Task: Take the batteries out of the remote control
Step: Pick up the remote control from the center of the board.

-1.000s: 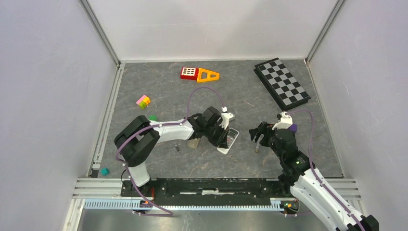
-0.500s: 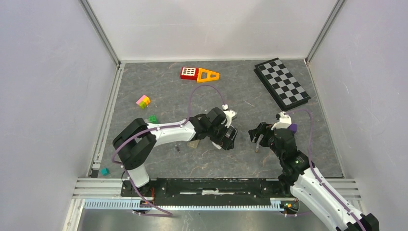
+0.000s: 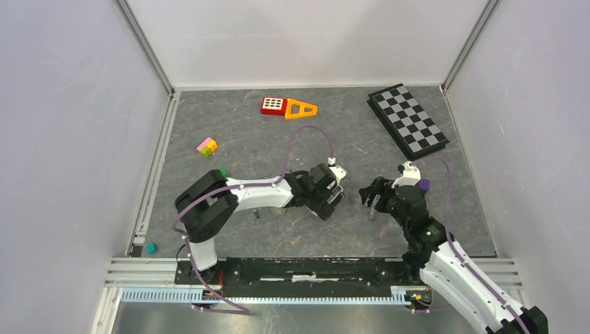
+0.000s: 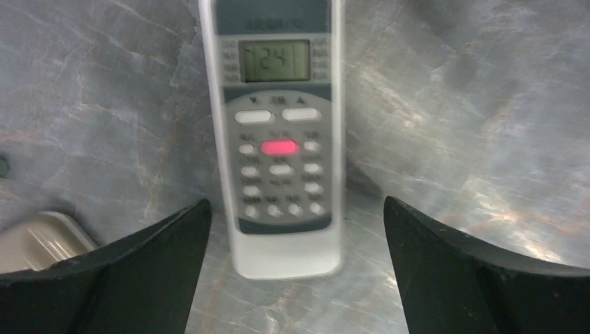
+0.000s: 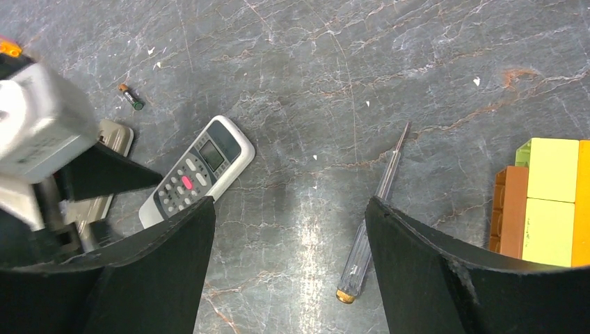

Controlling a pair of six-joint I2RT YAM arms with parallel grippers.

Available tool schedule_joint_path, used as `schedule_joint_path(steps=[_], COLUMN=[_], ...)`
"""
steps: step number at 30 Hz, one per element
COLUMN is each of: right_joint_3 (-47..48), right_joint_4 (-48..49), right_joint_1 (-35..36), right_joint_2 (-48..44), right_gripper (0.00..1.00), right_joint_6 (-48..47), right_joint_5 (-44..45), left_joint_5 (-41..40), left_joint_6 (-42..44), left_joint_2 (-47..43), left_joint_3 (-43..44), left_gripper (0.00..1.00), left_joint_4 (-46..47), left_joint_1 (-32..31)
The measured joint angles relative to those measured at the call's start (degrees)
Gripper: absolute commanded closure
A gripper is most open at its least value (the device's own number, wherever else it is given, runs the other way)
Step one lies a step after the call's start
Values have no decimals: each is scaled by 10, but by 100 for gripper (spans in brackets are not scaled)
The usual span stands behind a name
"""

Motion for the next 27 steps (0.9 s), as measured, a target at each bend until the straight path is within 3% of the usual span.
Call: schedule_joint_path(steps=[2,6,9,14,16,18,22,27], right_joint_3=[0,-3,-12,-18,-20,-29,-53,-59], right_joint_4=[0,1,0,7,29,71,175,314], right_joint_1=[0,0,0,0,0,0,0,0], right_joint_2=[0,0,0,14,26,34,42,90], right_gripper=[17,17,17,15,9,2,2,2], right_joint_6=[1,4,6,5,2,1,10,38], right_joint_5=[0,-2,-6,-26,-53,-91,-160,-244], left_joint_5=[-6,7,30,97,156,211,306,425], left_joint_6=[13,20,22,11,-7,-28,-69,-149], left_joint_2=[25,37,33,-9,-39,-64,-116,-179], left_joint_3=[13,27,21,-42,-86,-122,-166,-194], left_gripper=[15,55,68,72,73,73,73,73], left_joint_4=[0,7,16,69,97,120,164,284], left_joint_1=[1,9,18,47,75,108,161,178])
